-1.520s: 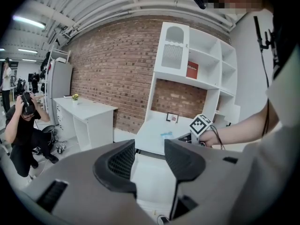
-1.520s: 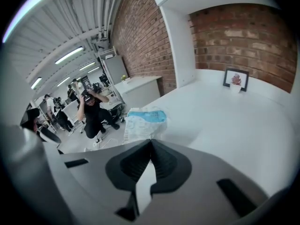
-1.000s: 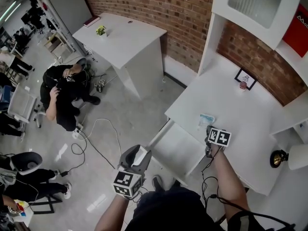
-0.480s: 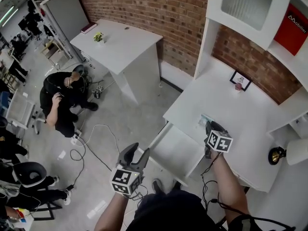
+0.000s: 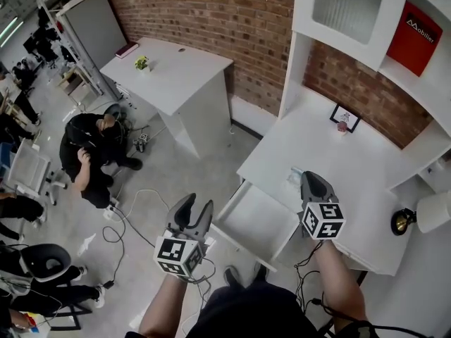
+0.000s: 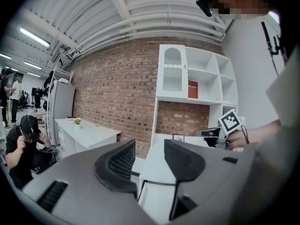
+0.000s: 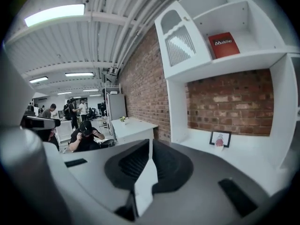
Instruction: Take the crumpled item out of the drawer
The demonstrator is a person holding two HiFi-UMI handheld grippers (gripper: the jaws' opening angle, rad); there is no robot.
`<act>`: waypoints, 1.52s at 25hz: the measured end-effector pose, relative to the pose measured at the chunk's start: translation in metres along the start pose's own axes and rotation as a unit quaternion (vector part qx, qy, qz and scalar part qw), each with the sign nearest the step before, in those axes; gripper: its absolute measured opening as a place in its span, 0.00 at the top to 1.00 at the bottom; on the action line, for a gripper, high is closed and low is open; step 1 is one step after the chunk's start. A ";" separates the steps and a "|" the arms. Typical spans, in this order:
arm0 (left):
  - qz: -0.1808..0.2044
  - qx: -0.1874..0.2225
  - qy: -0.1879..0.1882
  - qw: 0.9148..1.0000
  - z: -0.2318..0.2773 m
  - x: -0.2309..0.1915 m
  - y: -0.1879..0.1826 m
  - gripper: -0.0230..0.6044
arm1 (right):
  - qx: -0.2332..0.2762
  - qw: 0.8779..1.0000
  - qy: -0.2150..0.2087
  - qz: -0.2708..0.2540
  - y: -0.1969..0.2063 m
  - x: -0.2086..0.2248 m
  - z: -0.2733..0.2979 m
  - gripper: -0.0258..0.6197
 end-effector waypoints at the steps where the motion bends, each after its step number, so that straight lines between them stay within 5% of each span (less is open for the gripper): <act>1: 0.001 0.006 0.000 1.000 -0.002 0.001 -0.005 0.66 | 0.011 1.000 -0.001 -0.006 -0.010 -0.004 -0.006 0.93; 18: 0.024 0.140 0.003 0.990 -0.040 0.005 -0.114 0.85 | 0.192 0.976 -0.018 -0.097 -0.149 -0.065 -0.079 0.95; 27: 0.028 0.154 0.031 0.987 -0.034 0.020 -0.127 0.88 | 0.237 0.961 0.001 -0.142 -0.170 -0.071 -0.104 0.95; 38: 0.020 0.146 0.044 0.988 -0.023 0.020 -0.120 0.88 | 0.239 0.958 0.017 -0.157 -0.168 -0.070 -0.107 0.96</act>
Point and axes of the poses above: the fingertips, and each gripper's own axes: z forward along the fingers, x to its right, y out of its underside, the point moved 2 cm from there along -z, backward along the fingers, and after that the axes turned 9 degrees about -z, right-handed, at the moved point
